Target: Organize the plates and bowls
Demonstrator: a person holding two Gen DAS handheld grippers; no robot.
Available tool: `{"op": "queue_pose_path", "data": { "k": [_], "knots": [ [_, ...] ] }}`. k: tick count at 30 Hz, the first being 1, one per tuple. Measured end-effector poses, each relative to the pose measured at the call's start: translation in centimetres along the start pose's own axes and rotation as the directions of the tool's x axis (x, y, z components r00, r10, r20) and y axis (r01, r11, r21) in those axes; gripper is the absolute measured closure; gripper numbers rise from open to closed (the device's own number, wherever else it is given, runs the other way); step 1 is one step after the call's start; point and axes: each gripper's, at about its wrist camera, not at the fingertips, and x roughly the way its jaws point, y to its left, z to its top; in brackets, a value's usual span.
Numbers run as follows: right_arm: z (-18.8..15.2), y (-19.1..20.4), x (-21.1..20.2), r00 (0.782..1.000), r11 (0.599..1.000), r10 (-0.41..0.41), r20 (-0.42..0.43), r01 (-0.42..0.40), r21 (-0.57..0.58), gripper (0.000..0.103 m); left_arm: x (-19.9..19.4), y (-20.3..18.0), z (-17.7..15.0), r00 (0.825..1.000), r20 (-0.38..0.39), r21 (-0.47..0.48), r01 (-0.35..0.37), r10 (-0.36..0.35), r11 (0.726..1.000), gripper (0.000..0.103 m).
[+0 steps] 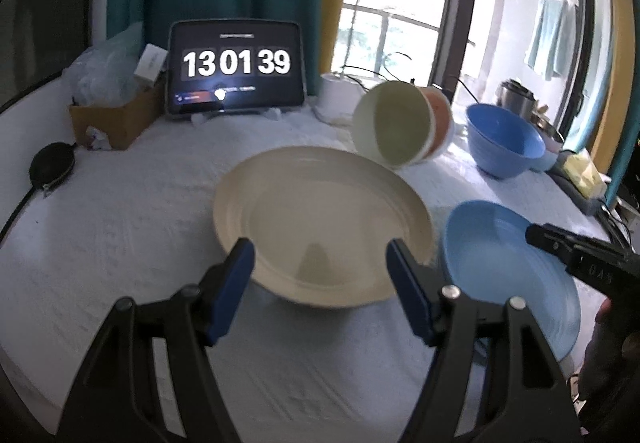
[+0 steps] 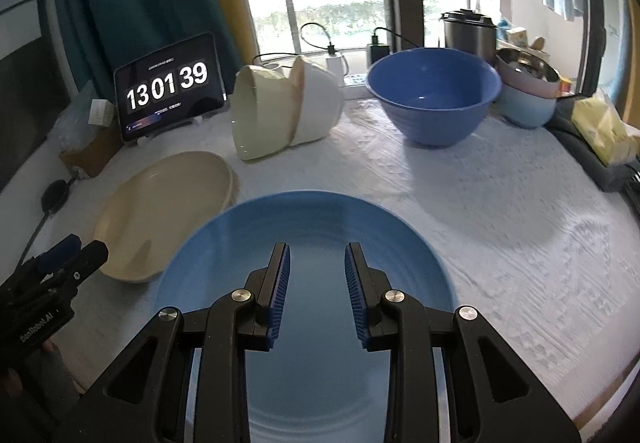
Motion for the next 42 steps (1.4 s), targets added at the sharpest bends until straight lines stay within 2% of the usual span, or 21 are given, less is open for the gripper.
{"op": "queue_pose_path", "data": {
  "k": [9, 28, 35, 42],
  "knots": [
    [1.3, 2.3, 1.6, 1.000, 1.000, 0.014, -0.018, -0.014, -0.025, 0.073, 1.3, 3.2, 1.1, 0.999, -0.025, -0.037, -0.040, 0.039, 0.999, 0.034],
    [4.4, 7.3, 4.8, 0.997, 0.995, 0.044, -0.056, -0.048, -0.082, 0.073, 3.7, 7.1, 2.3, 0.997, -0.076, -0.085, -0.032, 0.026, 0.996, 0.033],
    [5.1, 8.2, 7.4, 0.993, 0.996, 0.041, -0.115, -0.051, -0.080, 0.073, 5.1, 7.5, 2.5, 0.995, -0.103, -0.097, -0.025, 0.015, 0.995, 0.034],
    [5.4, 7.5, 10.0, 0.980, 0.998, 0.031, -0.195, -0.040, -0.043, 0.072, 7.1, 7.5, 2.4, 0.982, -0.188, -0.106, -0.025, 0.005, 0.994, 0.034]
  ]
}}
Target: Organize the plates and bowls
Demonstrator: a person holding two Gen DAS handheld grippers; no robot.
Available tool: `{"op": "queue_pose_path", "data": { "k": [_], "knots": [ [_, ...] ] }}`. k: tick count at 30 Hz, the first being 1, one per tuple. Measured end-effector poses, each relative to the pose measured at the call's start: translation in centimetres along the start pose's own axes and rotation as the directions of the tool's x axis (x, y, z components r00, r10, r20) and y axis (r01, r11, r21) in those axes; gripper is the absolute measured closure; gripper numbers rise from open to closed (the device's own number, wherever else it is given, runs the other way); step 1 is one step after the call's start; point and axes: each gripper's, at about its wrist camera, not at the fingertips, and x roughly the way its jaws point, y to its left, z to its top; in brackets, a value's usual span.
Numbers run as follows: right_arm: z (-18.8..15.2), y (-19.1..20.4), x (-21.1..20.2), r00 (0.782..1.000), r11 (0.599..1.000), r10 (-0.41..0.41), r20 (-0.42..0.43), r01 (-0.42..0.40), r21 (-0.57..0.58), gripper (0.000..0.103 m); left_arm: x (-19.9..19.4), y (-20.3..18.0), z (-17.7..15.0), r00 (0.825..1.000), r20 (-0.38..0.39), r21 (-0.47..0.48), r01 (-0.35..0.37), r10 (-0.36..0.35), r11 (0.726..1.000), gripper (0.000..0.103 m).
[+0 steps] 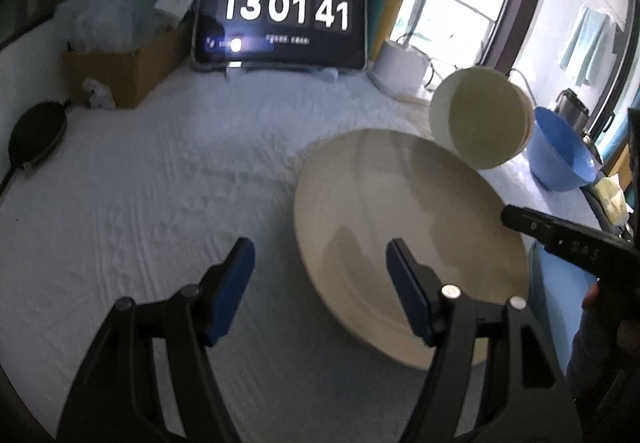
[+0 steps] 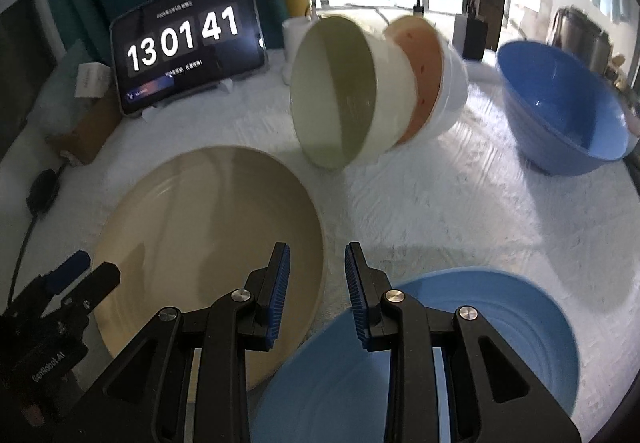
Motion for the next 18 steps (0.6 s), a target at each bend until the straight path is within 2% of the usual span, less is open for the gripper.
{"op": "queue_pose_path", "data": {
  "k": [7, 11, 18],
  "knots": [
    [0.4, 0.6, 1.3, 0.999, 1.000, 0.018, -0.034, -0.018, -0.008, 0.072, 0.9, -0.3, 0.1, 0.999, -0.043, 0.018, -0.015, 0.016, 1.000, 0.034],
    [0.4, 0.8, 1.8, 0.999, 1.000, 0.003, -0.036, -0.004, -0.017, 0.064, 1.1, -0.7, 0.1, 0.998, -0.050, 0.042, -0.036, 0.038, 0.998, 0.034],
    [0.3, 1.2, 2.2, 0.999, 0.998, -0.024, -0.047, 0.021, -0.056, 0.062, 1.0, -0.5, 0.2, 0.999, -0.047, 0.028, -0.013, 0.015, 1.000, 0.035]
  ]
}}
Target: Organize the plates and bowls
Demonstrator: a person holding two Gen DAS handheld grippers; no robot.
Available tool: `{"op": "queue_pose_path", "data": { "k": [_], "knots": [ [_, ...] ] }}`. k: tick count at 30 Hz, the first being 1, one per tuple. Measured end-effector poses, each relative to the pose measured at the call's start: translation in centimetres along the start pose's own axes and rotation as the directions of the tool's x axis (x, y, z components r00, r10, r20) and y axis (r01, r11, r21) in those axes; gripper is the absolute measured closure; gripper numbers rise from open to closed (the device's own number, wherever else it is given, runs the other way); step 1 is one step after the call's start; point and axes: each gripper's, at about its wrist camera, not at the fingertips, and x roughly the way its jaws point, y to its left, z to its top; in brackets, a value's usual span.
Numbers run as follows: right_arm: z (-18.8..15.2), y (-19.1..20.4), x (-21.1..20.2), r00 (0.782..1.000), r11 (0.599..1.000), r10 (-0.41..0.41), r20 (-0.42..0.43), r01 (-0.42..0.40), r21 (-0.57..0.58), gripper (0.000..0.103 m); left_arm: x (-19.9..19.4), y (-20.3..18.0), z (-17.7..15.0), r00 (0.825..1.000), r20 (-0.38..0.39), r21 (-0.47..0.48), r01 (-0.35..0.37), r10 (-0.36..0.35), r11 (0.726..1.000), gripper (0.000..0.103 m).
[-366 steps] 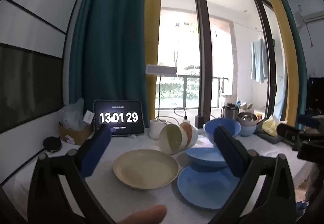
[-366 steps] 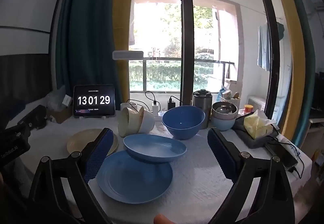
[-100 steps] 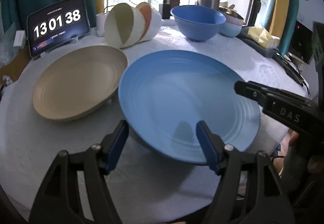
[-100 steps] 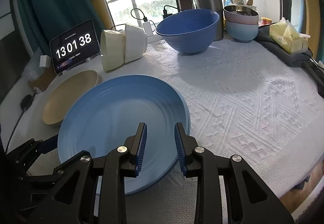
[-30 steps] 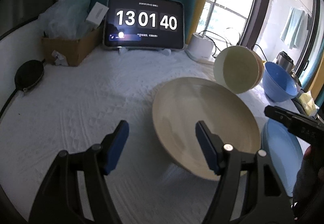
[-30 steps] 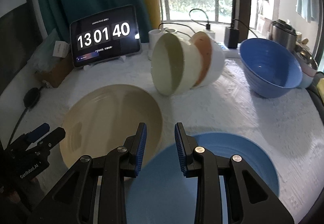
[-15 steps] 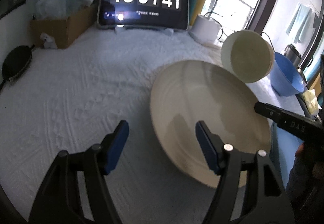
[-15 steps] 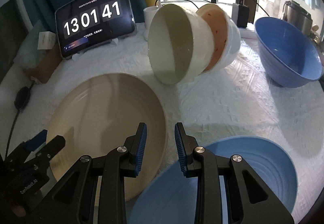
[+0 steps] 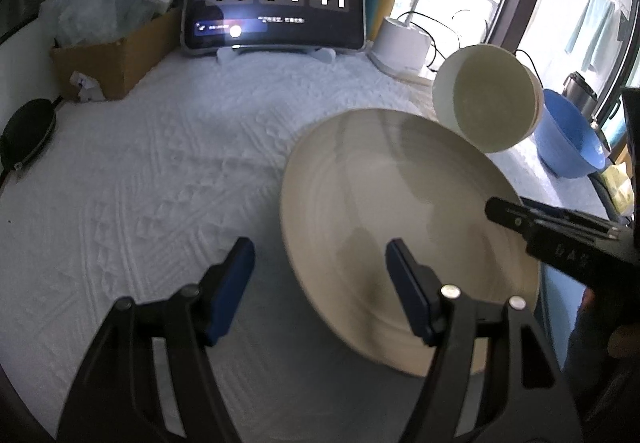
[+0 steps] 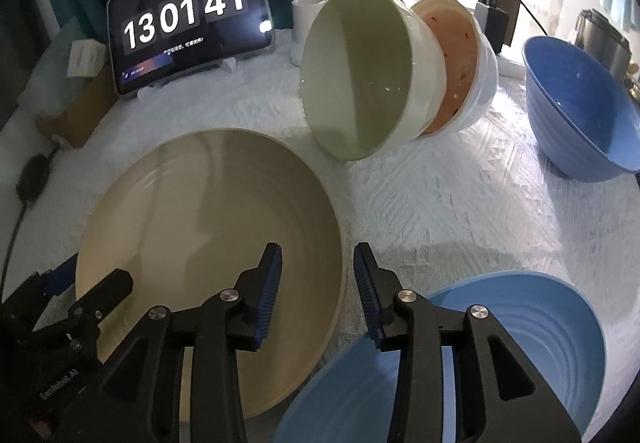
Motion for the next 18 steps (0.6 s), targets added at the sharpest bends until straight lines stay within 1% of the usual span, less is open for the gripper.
{"op": "queue_pose_path", "data": {
  "k": [1, 3, 4, 5, 9, 13, 18],
  "knots": [
    [-0.1, 0.2, 0.0, 1.000, 1.000, -0.006, 0.000, 0.006, -0.016, 0.062, 0.0, 0.0, 0.0, 1.000, 0.001, 0.000, 0.001, -0.001, 1.000, 0.042],
    [-0.1, 0.6, 0.1, 1.000, 0.999, -0.008, 0.001, 0.008, -0.042, 0.063, 0.0, -0.1, 0.0, 1.000, -0.003, 0.007, 0.023, -0.023, 1.000, 0.048],
    [-0.1, 0.8, 0.2, 1.000, 0.999, -0.011, 0.003, 0.011, -0.051, 0.065, -0.1, -0.3, 0.0, 1.000, -0.001, 0.012, 0.020, -0.020, 1.000, 0.049],
    [0.0, 0.9, 0.2, 1.000, 0.998, -0.006, 0.005, 0.006, -0.058, 0.070, -0.1, -0.2, 0.0, 1.000, 0.000, 0.010, 0.019, -0.019, 1.000, 0.049],
    [0.0, 0.9, 0.2, 1.000, 0.998, -0.013, 0.012, 0.013, -0.063, 0.073, -0.3, 0.3, 0.0, 0.999, 0.009, -0.016, 0.047, -0.047, 0.999, 0.051],
    [-0.1, 1.0, -0.4, 1.000, 0.998, -0.008, 0.030, 0.010, -0.067, 0.074, -0.8, 0.3, -0.3, 0.998, 0.036, -0.021, 0.046, -0.046, 0.999, 0.051],
    [-0.2, 1.3, -1.6, 0.998, 0.997, -0.001, 0.064, 0.006, -0.074, 0.074, -1.5, 0.2, -0.7, 0.998, 0.059, 0.000, 0.036, -0.036, 0.999, 0.051]
  ]
}}
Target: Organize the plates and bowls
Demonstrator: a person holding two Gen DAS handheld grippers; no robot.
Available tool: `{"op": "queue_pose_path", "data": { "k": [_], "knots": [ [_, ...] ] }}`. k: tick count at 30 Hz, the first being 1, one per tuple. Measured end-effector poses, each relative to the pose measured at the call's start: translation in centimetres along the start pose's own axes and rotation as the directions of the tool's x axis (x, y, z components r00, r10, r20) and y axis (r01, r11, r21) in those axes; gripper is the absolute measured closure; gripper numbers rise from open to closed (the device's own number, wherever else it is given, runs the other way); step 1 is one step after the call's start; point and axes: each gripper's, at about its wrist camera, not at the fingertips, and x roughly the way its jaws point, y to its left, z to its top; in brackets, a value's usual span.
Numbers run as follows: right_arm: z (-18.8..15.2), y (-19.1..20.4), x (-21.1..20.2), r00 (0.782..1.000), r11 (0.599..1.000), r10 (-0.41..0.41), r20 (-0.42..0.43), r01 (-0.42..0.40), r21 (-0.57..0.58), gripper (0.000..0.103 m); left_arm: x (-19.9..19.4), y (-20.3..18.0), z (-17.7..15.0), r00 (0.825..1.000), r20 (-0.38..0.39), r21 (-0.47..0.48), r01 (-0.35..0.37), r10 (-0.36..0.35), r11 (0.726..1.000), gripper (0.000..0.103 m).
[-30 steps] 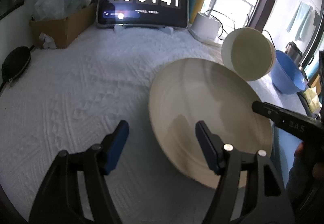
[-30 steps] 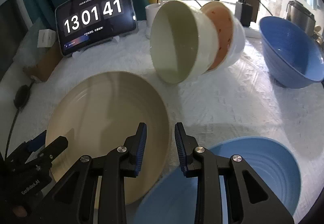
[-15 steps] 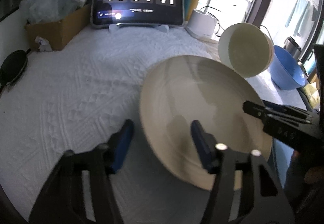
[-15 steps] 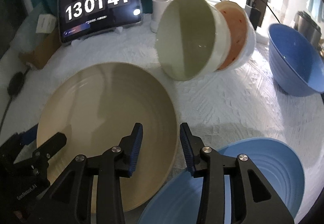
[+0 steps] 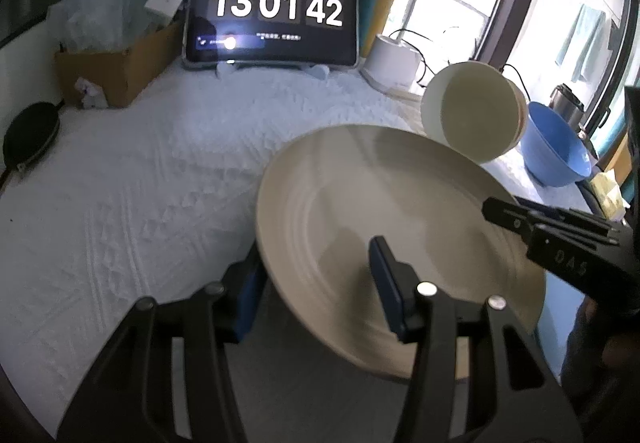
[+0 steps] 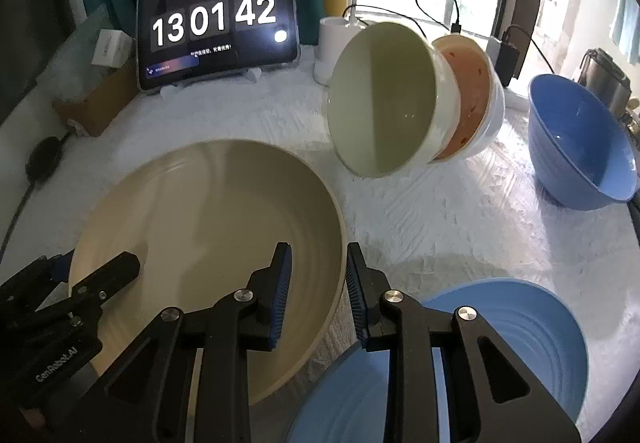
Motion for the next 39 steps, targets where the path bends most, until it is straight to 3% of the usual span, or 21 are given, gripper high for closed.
{"op": "queue_pose_path", "data": {
  "k": [20, 39],
  "knots": [
    [-1.4, -0.2, -4.3, 0.997, 1.000, 0.001, 0.078, -0.002, 0.016, 0.074, -3.4, -1.0, -0.7, 0.998, 0.067, 0.019, 0.020, -0.022, 1.000, 0.051],
    [-3.7, -2.3, -7.5, 0.992, 0.998, -0.009, 0.125, 0.001, 0.066, 0.074, -5.2, -4.0, -2.0, 0.996, 0.074, 0.072, 0.034, -0.039, 0.997, 0.051]
  ]
}}
